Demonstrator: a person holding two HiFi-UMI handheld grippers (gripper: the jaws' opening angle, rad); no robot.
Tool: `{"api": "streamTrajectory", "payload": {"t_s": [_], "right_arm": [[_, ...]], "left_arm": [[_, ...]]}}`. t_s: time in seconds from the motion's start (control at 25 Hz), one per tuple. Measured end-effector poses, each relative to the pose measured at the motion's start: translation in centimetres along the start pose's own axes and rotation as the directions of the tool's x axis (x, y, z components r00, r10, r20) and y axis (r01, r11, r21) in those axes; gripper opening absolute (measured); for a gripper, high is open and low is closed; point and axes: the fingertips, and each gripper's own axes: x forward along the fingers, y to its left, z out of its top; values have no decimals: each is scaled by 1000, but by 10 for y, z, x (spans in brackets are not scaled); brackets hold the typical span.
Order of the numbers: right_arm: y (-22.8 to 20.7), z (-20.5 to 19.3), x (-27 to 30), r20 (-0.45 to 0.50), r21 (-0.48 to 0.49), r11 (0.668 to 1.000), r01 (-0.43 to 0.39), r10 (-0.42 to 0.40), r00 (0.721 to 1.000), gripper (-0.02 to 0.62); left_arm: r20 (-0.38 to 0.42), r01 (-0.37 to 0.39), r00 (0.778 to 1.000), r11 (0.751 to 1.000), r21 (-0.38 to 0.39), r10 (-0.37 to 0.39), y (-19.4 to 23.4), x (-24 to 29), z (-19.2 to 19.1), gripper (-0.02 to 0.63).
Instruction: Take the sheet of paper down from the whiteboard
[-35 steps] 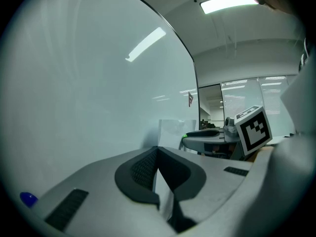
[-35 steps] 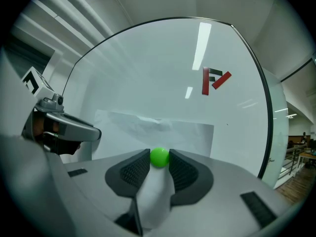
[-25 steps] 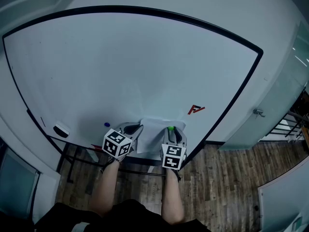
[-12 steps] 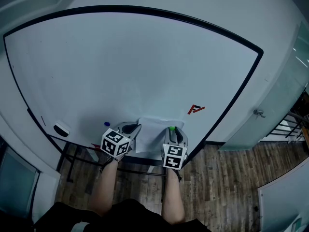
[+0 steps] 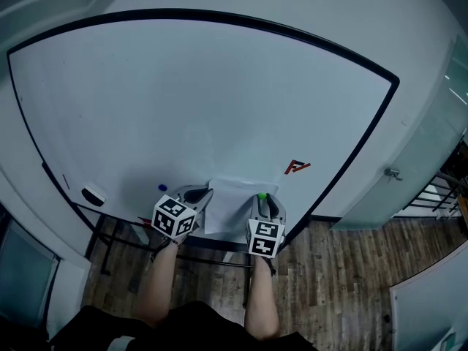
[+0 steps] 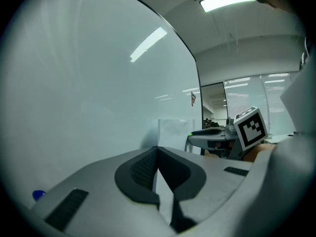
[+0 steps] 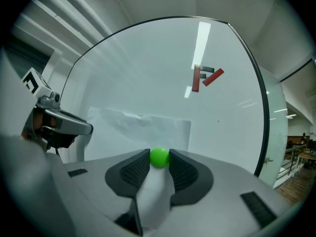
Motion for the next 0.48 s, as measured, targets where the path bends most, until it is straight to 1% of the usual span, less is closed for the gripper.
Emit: {"api": "streamTrajectory", "payload": {"t_s": [0.48], "right_arm": [[-5,-5,0,-10,-2,1000,12,-12,1000,132]], "left_arm": [[-6,-29,1000,1000,-7,29,8,-6,-3,20]]}}
